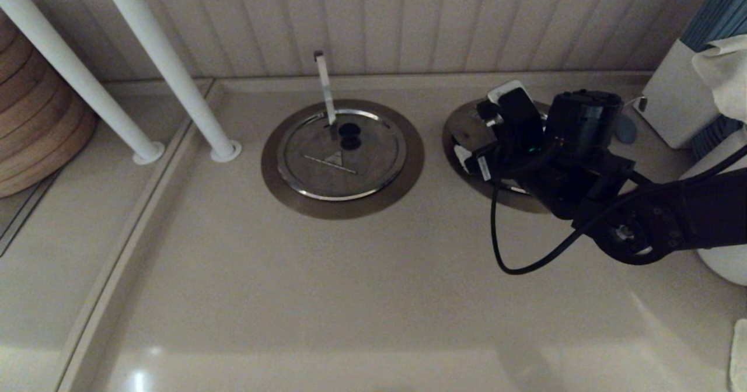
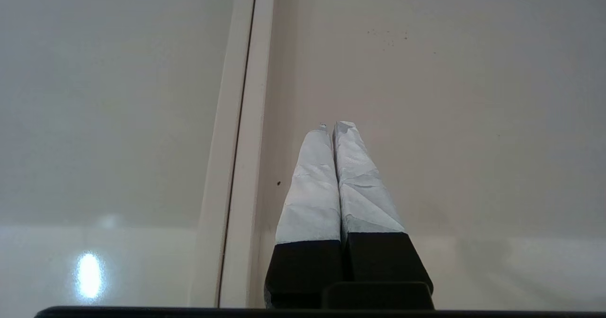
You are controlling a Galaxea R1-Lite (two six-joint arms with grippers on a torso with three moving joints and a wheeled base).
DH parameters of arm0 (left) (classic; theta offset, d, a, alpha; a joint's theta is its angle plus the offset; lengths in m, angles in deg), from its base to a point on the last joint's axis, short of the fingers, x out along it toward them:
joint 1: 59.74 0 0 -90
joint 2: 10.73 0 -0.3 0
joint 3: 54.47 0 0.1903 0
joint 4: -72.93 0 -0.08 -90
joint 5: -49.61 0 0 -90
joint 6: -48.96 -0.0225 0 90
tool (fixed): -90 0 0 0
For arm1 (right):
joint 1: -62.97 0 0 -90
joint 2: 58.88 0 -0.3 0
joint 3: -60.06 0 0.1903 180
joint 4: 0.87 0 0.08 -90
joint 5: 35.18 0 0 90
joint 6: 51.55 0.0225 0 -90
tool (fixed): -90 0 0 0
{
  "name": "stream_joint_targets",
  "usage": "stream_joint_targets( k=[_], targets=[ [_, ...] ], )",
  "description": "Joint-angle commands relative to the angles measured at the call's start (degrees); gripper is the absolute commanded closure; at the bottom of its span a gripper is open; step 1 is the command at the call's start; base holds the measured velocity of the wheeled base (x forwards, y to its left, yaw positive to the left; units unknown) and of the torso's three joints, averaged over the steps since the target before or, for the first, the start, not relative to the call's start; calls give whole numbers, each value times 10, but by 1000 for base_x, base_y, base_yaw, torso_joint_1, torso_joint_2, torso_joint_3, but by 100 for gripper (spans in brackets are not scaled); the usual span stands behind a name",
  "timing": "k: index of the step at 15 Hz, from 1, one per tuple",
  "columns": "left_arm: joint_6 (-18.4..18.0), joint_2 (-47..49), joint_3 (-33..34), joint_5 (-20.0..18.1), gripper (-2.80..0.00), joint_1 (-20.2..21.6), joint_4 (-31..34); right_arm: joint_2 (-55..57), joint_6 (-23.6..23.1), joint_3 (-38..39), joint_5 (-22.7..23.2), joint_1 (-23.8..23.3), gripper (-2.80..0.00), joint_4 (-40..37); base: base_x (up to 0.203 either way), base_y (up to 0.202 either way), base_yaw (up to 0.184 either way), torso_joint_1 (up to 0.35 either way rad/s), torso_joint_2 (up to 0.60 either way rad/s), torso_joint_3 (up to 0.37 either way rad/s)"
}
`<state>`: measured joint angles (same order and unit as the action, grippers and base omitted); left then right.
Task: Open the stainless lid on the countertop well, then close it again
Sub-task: Close the lid
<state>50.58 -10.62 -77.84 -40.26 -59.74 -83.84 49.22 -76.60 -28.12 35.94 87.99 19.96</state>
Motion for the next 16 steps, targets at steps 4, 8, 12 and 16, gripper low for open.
stream_joint_targets(
  k=[4,8,12,16],
  targets=[
    [0,0,0,0,0,0,0,0,-2,-4,-1,-3,-280,3,0,0,0,0,0,0],
    [0,0,0,0,0,0,0,0,-2,-5,-1,-4,-280,3,0,0,0,0,0,0],
    [0,0,0,0,0,0,0,-1,-2,-8,-1,-9,-280,3,0,0,0,0,0,0],
    [0,0,0,0,0,0,0,-3,-2,-13,0,-12,-280,2,0,0,0,0,0,0]
  ],
)
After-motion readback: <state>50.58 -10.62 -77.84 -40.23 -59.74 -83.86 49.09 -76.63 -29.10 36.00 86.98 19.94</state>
